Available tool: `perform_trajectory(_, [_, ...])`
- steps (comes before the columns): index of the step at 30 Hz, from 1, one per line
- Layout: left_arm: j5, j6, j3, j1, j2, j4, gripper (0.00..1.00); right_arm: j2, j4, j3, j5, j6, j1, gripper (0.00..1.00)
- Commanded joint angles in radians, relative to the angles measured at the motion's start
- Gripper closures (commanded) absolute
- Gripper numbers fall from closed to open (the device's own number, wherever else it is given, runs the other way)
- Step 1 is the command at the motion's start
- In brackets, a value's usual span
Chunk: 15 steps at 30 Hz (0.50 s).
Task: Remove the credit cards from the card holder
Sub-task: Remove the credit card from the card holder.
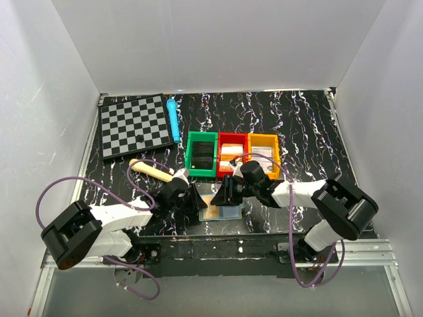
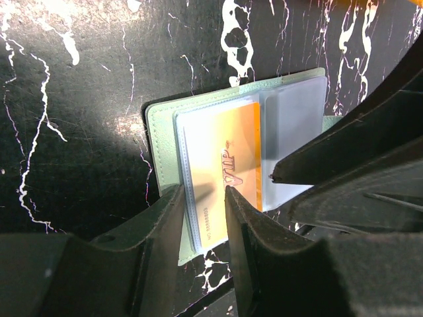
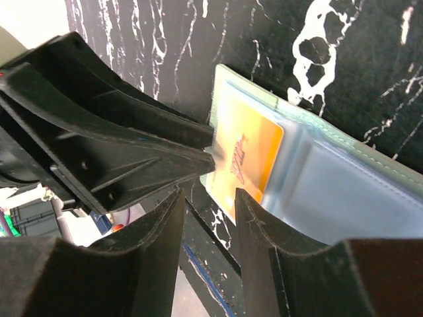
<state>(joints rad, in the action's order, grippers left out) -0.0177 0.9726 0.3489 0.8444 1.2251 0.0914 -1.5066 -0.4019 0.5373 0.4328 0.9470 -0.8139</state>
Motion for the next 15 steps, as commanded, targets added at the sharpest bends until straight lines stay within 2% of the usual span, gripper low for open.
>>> perform_trajectory(1, [0.050,-0.009,-0.019,0.002,0.001,-0.030,0.69,-0.018,-0.055,-0.013,0.000,0.007,-0.004,0.56])
perform_trajectory(15, [0.067,-0.009,-0.013,-0.001,0.002,-0.065,0.73,-0.035,0.020,-0.016,-0.042,-0.043,-0.001,0.56])
